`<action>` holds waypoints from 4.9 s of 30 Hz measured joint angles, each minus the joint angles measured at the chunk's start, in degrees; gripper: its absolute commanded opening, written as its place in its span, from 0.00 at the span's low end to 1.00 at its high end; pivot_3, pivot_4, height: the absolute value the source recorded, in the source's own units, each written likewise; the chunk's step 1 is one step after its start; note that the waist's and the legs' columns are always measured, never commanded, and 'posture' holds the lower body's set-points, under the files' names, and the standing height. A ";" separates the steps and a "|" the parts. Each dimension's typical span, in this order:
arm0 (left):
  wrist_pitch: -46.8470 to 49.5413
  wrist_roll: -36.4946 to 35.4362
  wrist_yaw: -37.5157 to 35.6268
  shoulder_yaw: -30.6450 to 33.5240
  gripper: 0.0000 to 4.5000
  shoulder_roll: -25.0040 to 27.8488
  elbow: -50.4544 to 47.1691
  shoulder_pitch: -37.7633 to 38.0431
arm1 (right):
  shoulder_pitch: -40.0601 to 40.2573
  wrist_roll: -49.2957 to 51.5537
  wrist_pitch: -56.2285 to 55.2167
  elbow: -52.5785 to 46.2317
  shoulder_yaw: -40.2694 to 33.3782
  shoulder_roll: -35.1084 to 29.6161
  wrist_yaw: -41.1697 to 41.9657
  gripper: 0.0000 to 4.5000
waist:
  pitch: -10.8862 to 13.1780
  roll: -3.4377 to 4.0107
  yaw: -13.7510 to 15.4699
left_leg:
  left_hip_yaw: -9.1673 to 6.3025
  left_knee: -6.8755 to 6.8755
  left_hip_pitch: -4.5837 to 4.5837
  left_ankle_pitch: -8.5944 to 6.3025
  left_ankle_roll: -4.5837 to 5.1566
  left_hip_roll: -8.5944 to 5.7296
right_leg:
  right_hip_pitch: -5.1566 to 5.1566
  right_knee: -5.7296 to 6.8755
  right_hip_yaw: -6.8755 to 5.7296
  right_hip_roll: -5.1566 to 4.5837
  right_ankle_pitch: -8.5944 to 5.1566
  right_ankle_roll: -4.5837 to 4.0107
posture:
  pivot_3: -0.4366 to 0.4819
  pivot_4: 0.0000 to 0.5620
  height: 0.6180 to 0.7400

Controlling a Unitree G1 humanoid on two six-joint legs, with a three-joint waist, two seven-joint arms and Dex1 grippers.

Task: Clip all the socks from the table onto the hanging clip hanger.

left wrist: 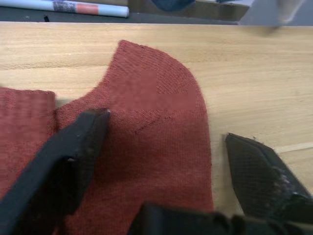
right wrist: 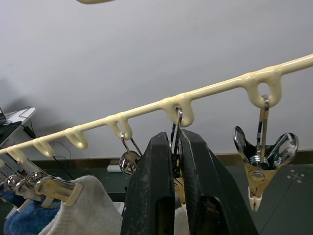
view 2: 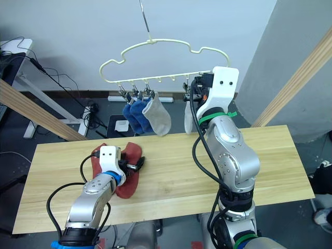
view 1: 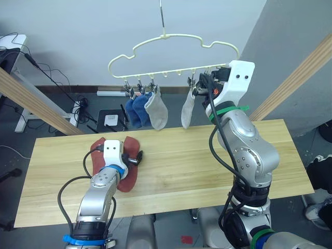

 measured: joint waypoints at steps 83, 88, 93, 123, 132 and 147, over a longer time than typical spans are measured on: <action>-14.68 -9.51 -19.06 -9.52 0.00 -9.37 8.15 -30.24 | -0.05 1.28 2.74 -0.89 0.08 0.04 1.13 0.68 | -0.04 0.01 -0.51 | -0.02 -0.09 -0.15 0.00 0.01 -0.03 | 0.09 -0.54 -0.01 0.01 0.06 0.08 | 0.29 0.56 1.00; -14.73 -9.51 -19.06 -9.59 0.06 -9.25 8.15 -30.71 | 1.24 2.37 4.99 -4.45 1.48 -1.59 2.61 0.69 | -0.04 0.00 -0.52 | -0.02 -0.09 -0.15 0.00 0.01 -0.04 | 0.09 -0.53 -0.01 0.01 0.06 0.08 | 0.29 0.56 1.00; -13.80 -9.50 -20.38 -10.27 0.37 -7.70 8.05 -30.21 | 4.73 2.68 8.50 -10.29 3.74 -7.83 5.34 0.70 | -0.04 0.00 -0.52 | -0.02 -0.10 -0.16 0.00 0.00 -0.04 | 0.10 -0.57 -0.01 0.01 0.05 0.09 | 0.28 0.56 1.00; -13.64 -16.48 -37.23 -9.30 0.65 4.25 -0.65 -24.25 | 9.29 -3.50 6.36 -15.77 0.90 -17.25 5.09 0.70 | -0.05 0.00 -1.01 | -0.02 -0.07 -0.10 0.01 0.01 -0.03 | 0.14 -0.55 0.01 0.02 0.05 0.12 | 0.29 0.57 1.00; -11.64 -18.49 -38.42 -8.11 0.66 5.69 -0.91 -26.82 | 9.43 -4.60 6.00 -14.35 1.76 -15.46 5.00 0.56 | -0.05 -0.01 -0.99 | -0.03 -0.07 -0.10 0.01 0.01 -0.03 | 0.14 -0.54 0.00 0.02 0.05 0.12 | 0.30 0.57 1.00; -11.48 -18.49 -39.18 -8.13 0.66 5.57 -0.54 -29.86 | 6.79 -6.91 4.30 -6.18 3.78 -11.43 4.90 0.41 | -0.04 0.00 -0.97 | -0.03 -0.07 -0.10 0.01 0.01 -0.03 | 0.14 -0.55 0.00 0.02 0.06 0.11 | 0.30 0.57 1.00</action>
